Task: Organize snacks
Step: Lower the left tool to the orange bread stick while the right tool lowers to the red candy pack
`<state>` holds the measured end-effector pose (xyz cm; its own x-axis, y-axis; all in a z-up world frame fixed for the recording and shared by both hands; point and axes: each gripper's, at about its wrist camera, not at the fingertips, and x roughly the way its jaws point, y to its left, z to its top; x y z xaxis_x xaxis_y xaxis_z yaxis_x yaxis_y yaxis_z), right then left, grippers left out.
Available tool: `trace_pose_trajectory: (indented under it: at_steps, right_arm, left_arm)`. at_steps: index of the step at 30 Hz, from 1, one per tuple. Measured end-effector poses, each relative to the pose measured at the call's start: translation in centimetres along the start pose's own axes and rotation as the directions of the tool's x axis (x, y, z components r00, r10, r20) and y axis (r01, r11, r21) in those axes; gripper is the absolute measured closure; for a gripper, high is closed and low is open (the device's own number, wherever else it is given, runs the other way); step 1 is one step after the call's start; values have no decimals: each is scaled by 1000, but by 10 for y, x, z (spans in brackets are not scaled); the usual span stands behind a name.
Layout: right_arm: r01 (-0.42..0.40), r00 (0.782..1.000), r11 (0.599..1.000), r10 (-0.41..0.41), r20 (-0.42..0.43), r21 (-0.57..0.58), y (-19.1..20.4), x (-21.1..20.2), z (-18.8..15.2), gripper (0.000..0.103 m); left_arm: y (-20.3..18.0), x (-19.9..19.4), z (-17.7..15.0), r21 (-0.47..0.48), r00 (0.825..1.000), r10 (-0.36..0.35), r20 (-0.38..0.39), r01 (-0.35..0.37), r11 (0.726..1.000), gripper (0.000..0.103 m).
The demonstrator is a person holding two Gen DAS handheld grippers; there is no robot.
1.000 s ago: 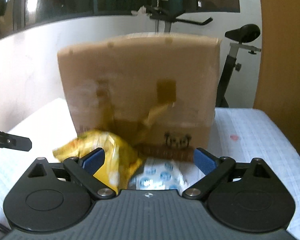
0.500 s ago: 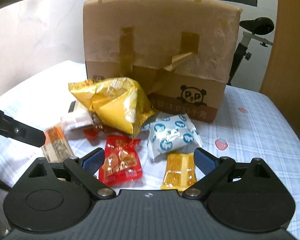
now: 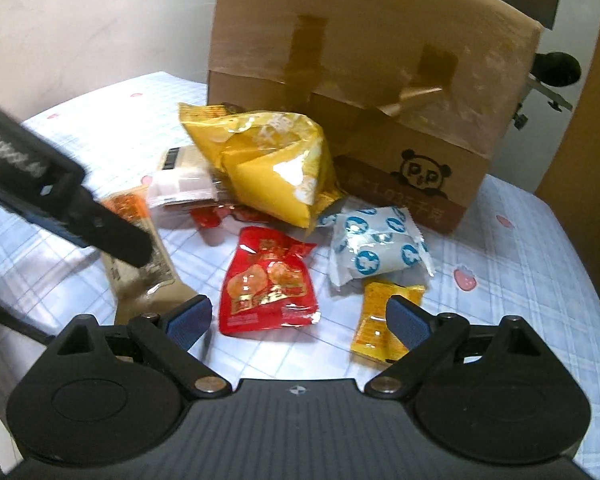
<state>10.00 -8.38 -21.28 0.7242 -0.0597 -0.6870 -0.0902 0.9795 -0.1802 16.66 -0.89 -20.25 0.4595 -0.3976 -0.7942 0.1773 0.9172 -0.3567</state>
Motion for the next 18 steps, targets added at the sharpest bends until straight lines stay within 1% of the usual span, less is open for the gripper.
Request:
trace_pose_trajectory:
  at_steps: [3,6,7,10,12,15,18]
  right_arm:
    - [-28,1000,999,27,-4,-24,6,0,0,9]
    - [-61,998,997,62,-1,-51,12,-1,1,9]
    - [-66,998,996,66,0,-59,14,-1,1,9]
    - [-69,998,997,69,-4,-46,12,0,1,9]
    - [-67,998,997,67,-6,-26,9,0,0,9]
    - [-62,998,998,62,-4,1,5,-2,0,9]
    - [-56,998,998,56,2,23,0,-3,-1,9]
  left_arm:
    - [-1,4,5,-12,999,32,4,-32,999,32]
    - [-1,11,8,-20,995,98,7,-98,995,32]
    - [0,12,9,-24,994,107,10,-107,994,31]
    - [1,16,13,-36,992,126,18,-125,992,30]
    - [-2,18,13,-9,989,145,27,-144,989,30]
    - [0,17,12,1,990,137,36,-137,991,30]
    - [6,13,12,7,988,146,45,-147,989,31]
